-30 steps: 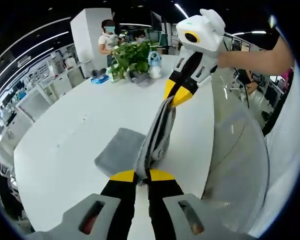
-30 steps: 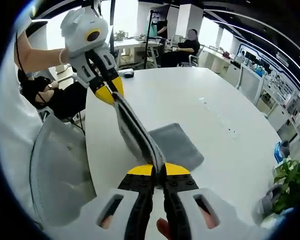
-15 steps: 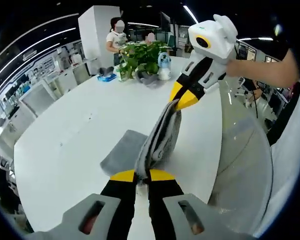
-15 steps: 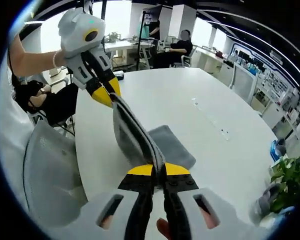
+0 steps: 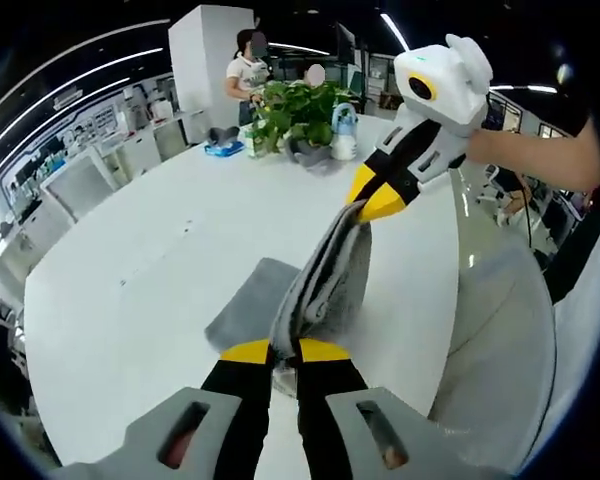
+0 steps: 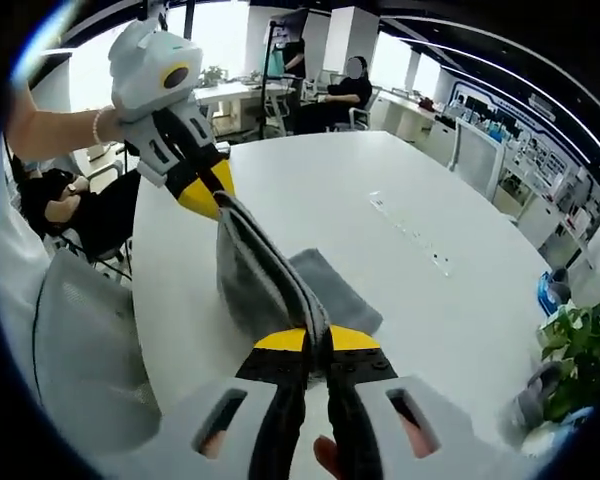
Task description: Fold the towel on the table until its edges align and the towel forms a compact rectangular stack.
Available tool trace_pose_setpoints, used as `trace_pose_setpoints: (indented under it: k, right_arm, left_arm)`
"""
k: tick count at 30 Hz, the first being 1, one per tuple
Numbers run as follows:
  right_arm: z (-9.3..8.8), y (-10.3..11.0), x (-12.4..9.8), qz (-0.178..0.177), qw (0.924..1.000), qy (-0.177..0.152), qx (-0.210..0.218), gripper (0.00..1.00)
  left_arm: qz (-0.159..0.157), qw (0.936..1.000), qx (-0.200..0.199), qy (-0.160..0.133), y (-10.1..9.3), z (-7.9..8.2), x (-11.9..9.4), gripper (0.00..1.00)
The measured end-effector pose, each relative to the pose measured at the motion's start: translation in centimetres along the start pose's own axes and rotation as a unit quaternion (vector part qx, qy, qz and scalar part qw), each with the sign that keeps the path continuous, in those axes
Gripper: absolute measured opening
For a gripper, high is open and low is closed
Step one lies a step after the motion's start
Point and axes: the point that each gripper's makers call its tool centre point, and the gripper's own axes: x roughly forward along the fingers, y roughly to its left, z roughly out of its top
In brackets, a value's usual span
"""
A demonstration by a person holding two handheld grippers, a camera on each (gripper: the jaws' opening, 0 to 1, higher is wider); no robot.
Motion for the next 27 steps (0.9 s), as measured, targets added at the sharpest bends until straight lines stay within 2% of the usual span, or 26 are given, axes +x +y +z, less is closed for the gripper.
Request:
trace_pose_setpoints:
  k: [12, 27]
  right_arm:
    - [0.5, -1.6, 1.3, -0.006, 0.9999, -0.005, 0.009, 0.03]
    - [0.7, -3.2, 3.1, -0.008, 0.9999, 0.0, 0.015, 0.03]
  left_arm:
    - [0.016, 0.9999, -0.005, -0.001, 1.6, 0.4, 1.2, 0.08]
    - [0.019, 0.9996, -0.02, -0.004, 3.4, 0.2, 2.8, 0.08]
